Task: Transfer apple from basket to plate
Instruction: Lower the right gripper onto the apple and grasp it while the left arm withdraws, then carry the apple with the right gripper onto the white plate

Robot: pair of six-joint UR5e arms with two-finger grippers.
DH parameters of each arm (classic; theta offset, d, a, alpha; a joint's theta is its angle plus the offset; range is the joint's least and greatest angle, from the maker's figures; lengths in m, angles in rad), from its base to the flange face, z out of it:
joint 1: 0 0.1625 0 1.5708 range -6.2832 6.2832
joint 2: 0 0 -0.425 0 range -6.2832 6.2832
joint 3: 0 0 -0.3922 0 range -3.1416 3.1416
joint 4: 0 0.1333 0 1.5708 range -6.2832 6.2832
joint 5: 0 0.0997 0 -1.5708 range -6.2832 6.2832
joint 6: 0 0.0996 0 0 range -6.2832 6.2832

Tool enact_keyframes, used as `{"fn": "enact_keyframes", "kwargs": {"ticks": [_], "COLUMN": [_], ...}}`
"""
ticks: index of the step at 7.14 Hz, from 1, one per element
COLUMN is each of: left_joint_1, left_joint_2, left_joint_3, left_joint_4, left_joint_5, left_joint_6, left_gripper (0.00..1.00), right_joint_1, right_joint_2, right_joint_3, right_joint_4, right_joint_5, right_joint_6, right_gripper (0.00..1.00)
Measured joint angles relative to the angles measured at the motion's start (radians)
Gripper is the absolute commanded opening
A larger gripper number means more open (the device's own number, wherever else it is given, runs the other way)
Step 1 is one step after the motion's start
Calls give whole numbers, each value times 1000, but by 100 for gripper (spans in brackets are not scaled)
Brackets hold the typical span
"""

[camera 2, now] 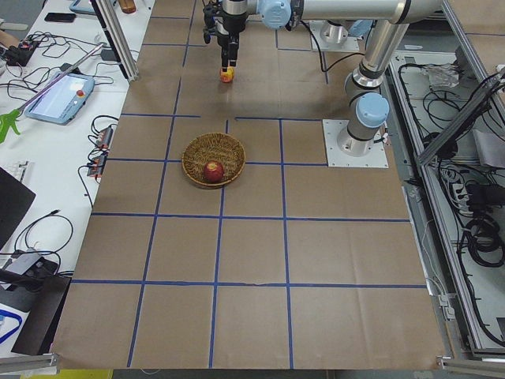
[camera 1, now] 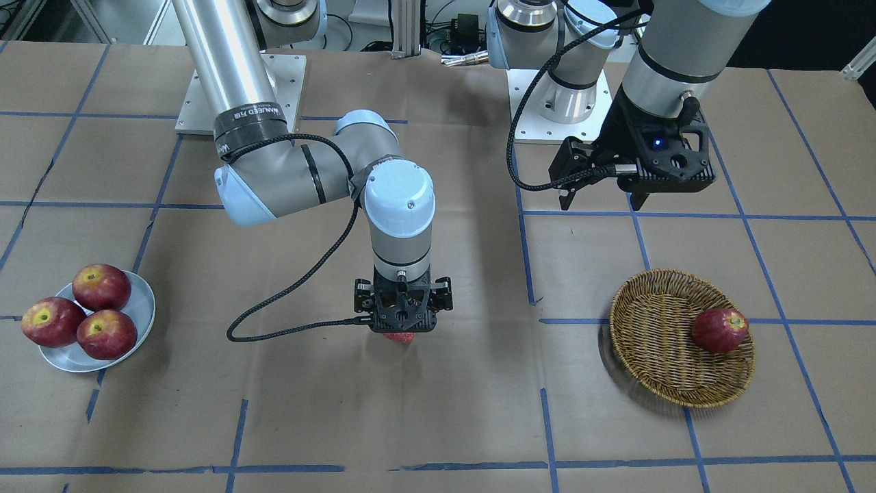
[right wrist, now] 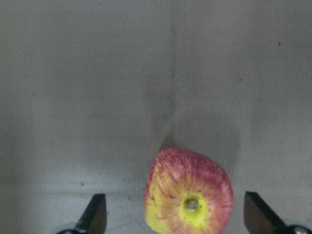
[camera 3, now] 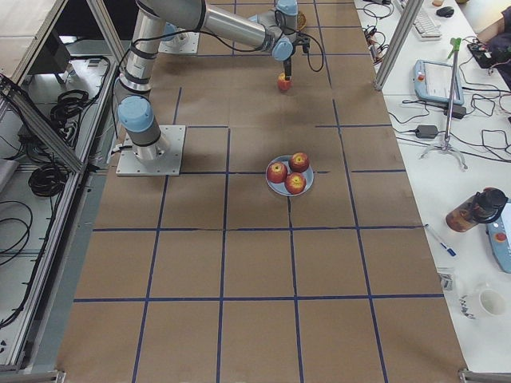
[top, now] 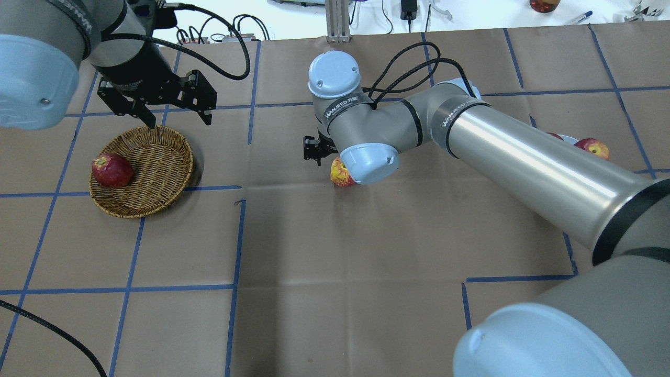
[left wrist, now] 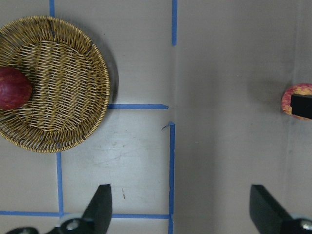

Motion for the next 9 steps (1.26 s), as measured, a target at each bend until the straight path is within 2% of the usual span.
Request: {"fn": "enact_keyframes", "kwargs": {"ticks": [2, 4, 5, 9], "left_joint_1": [0, 0, 0, 0], "left_joint_2": [-13, -15, -16, -16], "left_joint_3": [0, -2, -2, -1], "left_joint_4": [10, 11, 11, 11], "left_joint_5": [-1, -2, -2, -2], "left_joint_6": [-5, -10, -14, -18], "left_gripper": [99, 99, 99, 99], "right_joint_1": [-2, -3, -4, -16], "right_joint_2": [24, 45, 50, -1], "right_joint_3": [8, 14, 15, 4], "right_joint_4": [-10, -24, -35, -28], "right_joint_5": [-17, -20, -21, -19], "right_joint_6": [-8, -7, -7, -2], "right_gripper": [100, 63, 54, 52]}}
